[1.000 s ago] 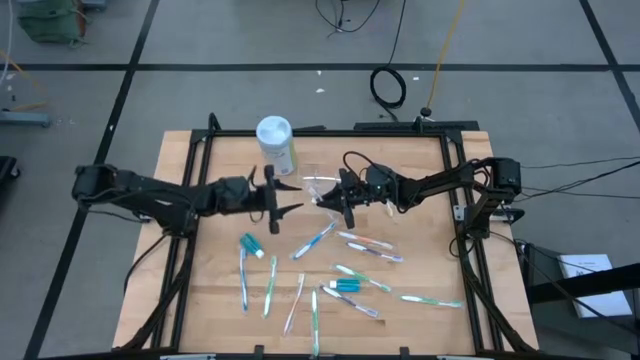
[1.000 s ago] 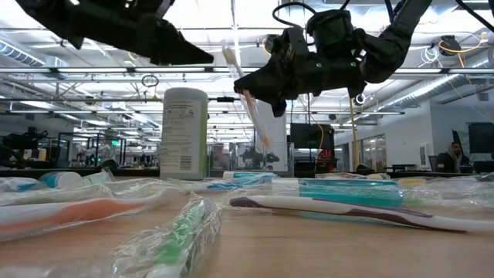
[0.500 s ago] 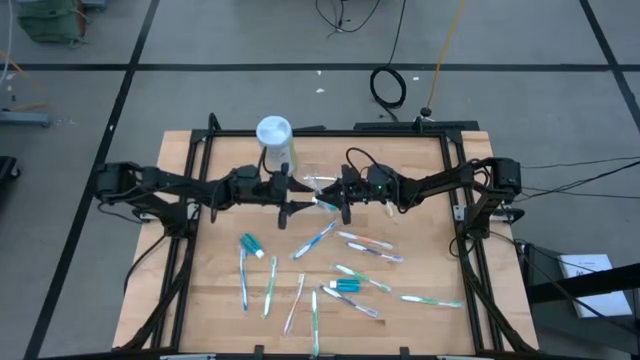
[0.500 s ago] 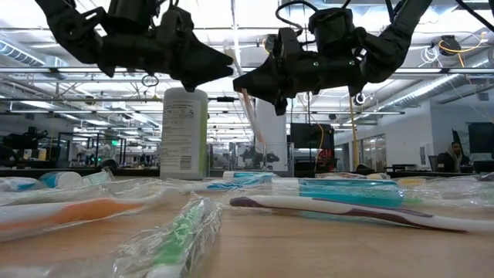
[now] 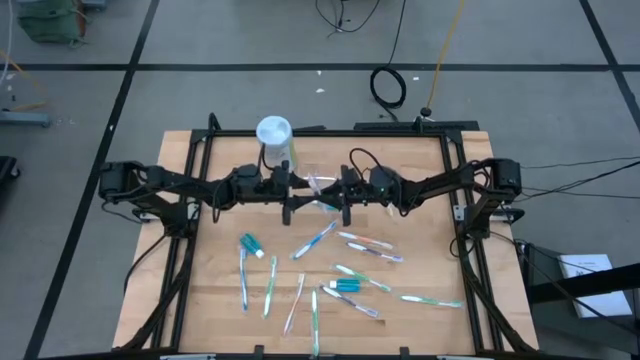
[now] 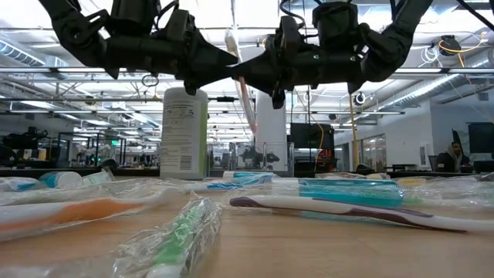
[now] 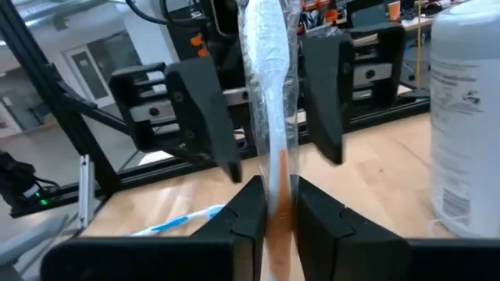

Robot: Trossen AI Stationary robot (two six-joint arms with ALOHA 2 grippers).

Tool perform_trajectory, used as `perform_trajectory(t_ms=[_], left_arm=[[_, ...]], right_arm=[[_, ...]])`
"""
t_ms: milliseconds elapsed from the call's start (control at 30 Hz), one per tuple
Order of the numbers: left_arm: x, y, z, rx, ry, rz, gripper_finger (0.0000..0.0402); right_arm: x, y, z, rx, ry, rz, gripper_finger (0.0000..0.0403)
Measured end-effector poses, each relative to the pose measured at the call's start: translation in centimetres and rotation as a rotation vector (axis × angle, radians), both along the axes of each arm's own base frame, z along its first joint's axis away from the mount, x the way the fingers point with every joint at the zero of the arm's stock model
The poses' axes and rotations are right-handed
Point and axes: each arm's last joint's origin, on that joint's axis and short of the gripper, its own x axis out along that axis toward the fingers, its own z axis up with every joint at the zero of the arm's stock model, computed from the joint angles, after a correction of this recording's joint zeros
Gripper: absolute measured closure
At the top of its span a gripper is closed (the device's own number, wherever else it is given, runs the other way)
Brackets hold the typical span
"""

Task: Pick & Place toothbrushing station
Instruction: Put the orange toothbrush into the transparent organizer

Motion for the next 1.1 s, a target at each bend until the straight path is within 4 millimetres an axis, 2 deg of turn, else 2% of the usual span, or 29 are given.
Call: perform_trajectory(t_ms=[200, 333, 567, 1100], left_arm=[[0.2, -0.5, 0.2, 0.007, -0.008, -0.009, 0.0213], [0.2, -0.7, 0.3, 0.023, -0.008, -0.017, 0.0213], [0.3, -0.7, 0.4, 0.032, -0.024, 0.001, 0.0217], [0.3, -0.7, 0.2, 0.081, -0.003, -0.009, 0.0377]], right_arm=[[0.2, 0.9, 0.0, -0.048, -0.003, -0.031, 0.0371], [0.7, 1.0, 0.8, -0.043, -0.02, -0.025, 0.037], [1.4, 1.4, 1.0, -0.06, 0.037, -0.01, 0.0368], [1.4, 1.3, 0.9, -0.089, 0.05, -0.019, 0.0359]])
